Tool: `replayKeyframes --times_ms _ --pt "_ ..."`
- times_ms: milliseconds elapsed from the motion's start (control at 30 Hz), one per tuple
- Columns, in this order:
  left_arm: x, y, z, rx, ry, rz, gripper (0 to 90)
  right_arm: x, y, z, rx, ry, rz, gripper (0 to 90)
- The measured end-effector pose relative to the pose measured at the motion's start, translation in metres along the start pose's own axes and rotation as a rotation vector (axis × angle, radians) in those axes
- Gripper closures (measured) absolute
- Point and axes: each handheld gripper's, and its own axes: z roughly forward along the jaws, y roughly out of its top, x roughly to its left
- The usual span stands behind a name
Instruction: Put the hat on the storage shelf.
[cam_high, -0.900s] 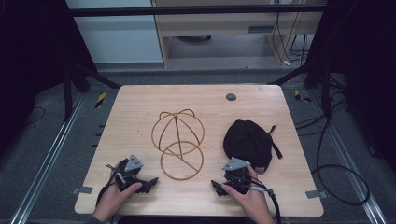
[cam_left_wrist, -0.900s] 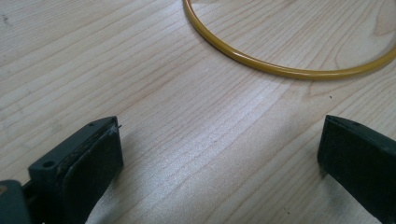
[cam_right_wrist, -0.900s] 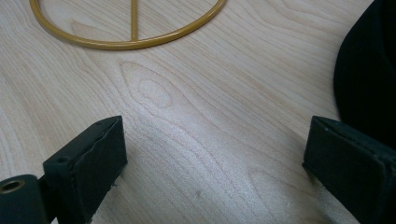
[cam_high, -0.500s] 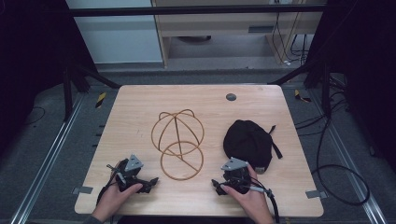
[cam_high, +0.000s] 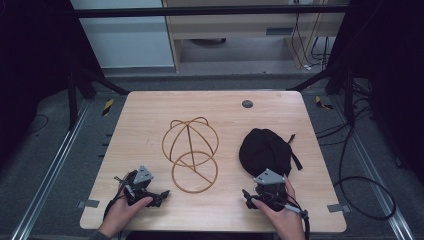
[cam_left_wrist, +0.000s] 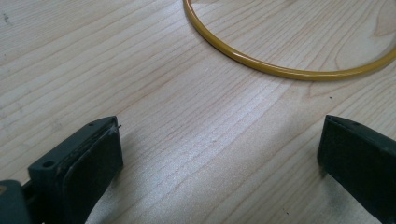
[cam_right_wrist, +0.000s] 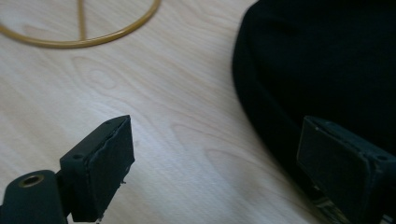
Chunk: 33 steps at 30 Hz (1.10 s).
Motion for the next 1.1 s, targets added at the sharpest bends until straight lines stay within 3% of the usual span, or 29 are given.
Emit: replayKeyframes --times_ms 233,267,400,500,533,633,733,800,900,933,1100 --pt "0.0 0.0 0.0 0.0 -0.001 0.002 0.0 -0.006 0.001 -0.006 -0.001 -0.033 0.038 9.0" --pt "0.0 0.0 0.0 0.0 -0.001 0.002 0.0 -0.009 0.004 -0.01 0.001 -0.029 0.061 8.6" --pt "0.0 0.0 0.0 0.0 -0.002 0.001 0.0 -0.016 0.015 -0.017 0.032 -0.049 0.046 9.0" --pt "0.0 0.0 0.0 0.0 -0.003 0.002 0.0 -0.022 0.02 -0.019 0.053 -0.029 0.061 9.2" --pt "0.0 0.0 0.0 -0.001 -0.002 0.002 0.0 -0.028 0.027 -0.021 0.094 -0.021 0.055 8.6" --pt "0.0 0.0 0.0 0.0 -0.002 0.002 0.0 -0.035 0.04 -0.026 0.149 -0.024 0.001 7.3" --pt "0.0 0.0 0.0 0.0 -0.003 0.002 0.0 -0.04 0.05 -0.031 0.172 -0.019 -0.02 7.8" --pt "0.0 0.0 0.0 0.0 -0.003 0.002 0.0 -0.05 0.066 -0.035 0.206 0.044 -0.014 7.3" --pt "-0.001 0.0 0.0 0.0 -0.002 0.001 0.0 -0.058 0.077 -0.037 0.225 0.032 -0.033 9.6" --pt "-0.001 0.0 0.0 0.0 -0.002 0.001 0.0 -0.065 0.088 -0.037 0.251 0.028 -0.049 13.1" --pt "-0.001 0.0 0.0 0.0 -0.002 0.001 0.0 -0.078 0.108 -0.035 0.281 0.049 -0.046 14.8"
